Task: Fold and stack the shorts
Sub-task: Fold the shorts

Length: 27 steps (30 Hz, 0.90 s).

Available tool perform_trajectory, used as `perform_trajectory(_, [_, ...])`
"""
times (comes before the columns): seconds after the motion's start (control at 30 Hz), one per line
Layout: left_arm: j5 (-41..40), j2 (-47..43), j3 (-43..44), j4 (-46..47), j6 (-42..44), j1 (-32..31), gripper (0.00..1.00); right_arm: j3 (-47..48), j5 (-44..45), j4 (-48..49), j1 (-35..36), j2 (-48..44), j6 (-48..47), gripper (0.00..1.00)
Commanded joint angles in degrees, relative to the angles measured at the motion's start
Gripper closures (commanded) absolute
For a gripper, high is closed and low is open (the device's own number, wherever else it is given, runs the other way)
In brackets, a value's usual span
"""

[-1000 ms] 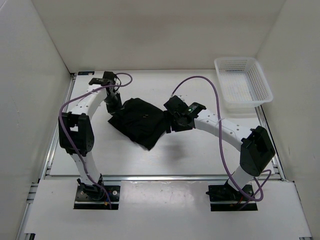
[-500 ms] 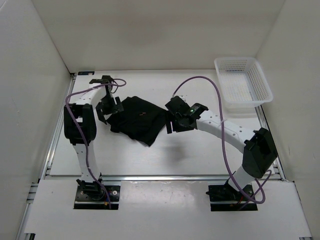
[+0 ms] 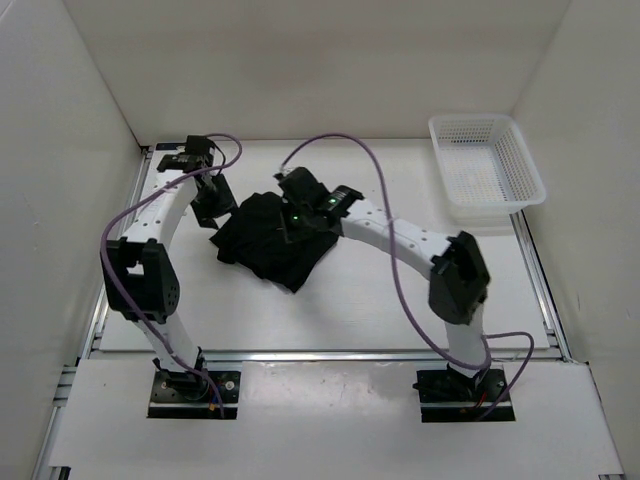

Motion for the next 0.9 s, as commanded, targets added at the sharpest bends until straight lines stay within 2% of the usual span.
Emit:
perform_trajectory(0.0, [3.6,3.3,-3.7,2.7,1.2,0.1,0.41,9.6,-8.6,1.4,1.2,10.3,-2.1,0.97])
perform_trajectory(0.03, [4.3,4.2,-3.7,3.3,1.2,0.1,0.49,11.4,-9.7,1.4,1.2,12.4,-2.1,0.97])
perform_trajectory(0.13, [4.3,8.2,-4.9,4.1,2.2,0.1,0.6,15.5,-9.6,0.6,1.2,18.4,-2.1,0.99])
perform_trajectory(0.2, [4.3,10.2,-4.9,4.8,2.7,0.1,0.69,14.8,-9.1,0.1,1.2,20.0,-1.5,0.99])
perform_trajectory(0.23, [4.9,10.2,-5.6,4.8,2.7,0.1,0.71,13.9,-9.0,0.1,1.2,20.6,-0.8,0.99])
perform_trajectory(0.47, [5.4,11.4,-5.6,6.1,3.8,0.1,0.71,9.1,-4.5,0.1,1.2,20.5,0.3,0.99])
perform_trajectory(0.53, [6.0,10.6,-4.0,5.1,4.3,0.1,0.71,9.1,-3.7,-0.5,1.2,17.3,0.9,0.99])
perform_trajectory(0.6, [6.0,9.2,-1.4,2.9,4.3,0.1,0.65,7.7,0.6,-1.1,1.2,10.7,2.2,0.96])
perform_trajectory(0.63, [6.0,7.5,-0.3,2.0,4.3,0.1,0.58,5.9,2.4,-1.1,1.2,8.0,2.8,0.7])
perform_trajectory(0.67, [6.0,6.4,0.7,1.2,4.3,0.1,0.46,4.9,4.6,-1.1,1.2,2.0,3.8,0.55])
perform_trajectory(0.7, [6.7,5.5,2.8,-0.3,4.3,0.6,0.23,3.8,7.0,-1.1,1.2,-1.0,4.3,0.41])
perform_trajectory(0.73, [7.6,4.6,4.1,-1.0,5.0,0.6,0.17,2.6,9.6,-1.1,1.2,-4.0,4.3,0.3])
perform_trajectory(0.77, [9.5,2.7,5.4,-1.8,5.5,0.6,0.12,-0.1,14.9,-1.1,1.2,-9.7,4.9,0.08])
perform_trajectory(0.8, [9.6,1.7,6.7,-2.5,5.6,0.6,0.09,-1.6,17.9,-1.1,1.2,-12.4,4.9,0.0])
perform_trajectory(0.83, [10.1,0.8,9.3,-4.4,5.6,0.6,0.03,-3.1,20.5,-1.7,0.5,-14.9,4.9,0.0])
perform_trajectory(0.87, [10.1,-1.1,10.7,-5.3,6.1,0.6,0.03,-5.8,22.9,-3.0,-0.3,-19.3,4.9,0.0])
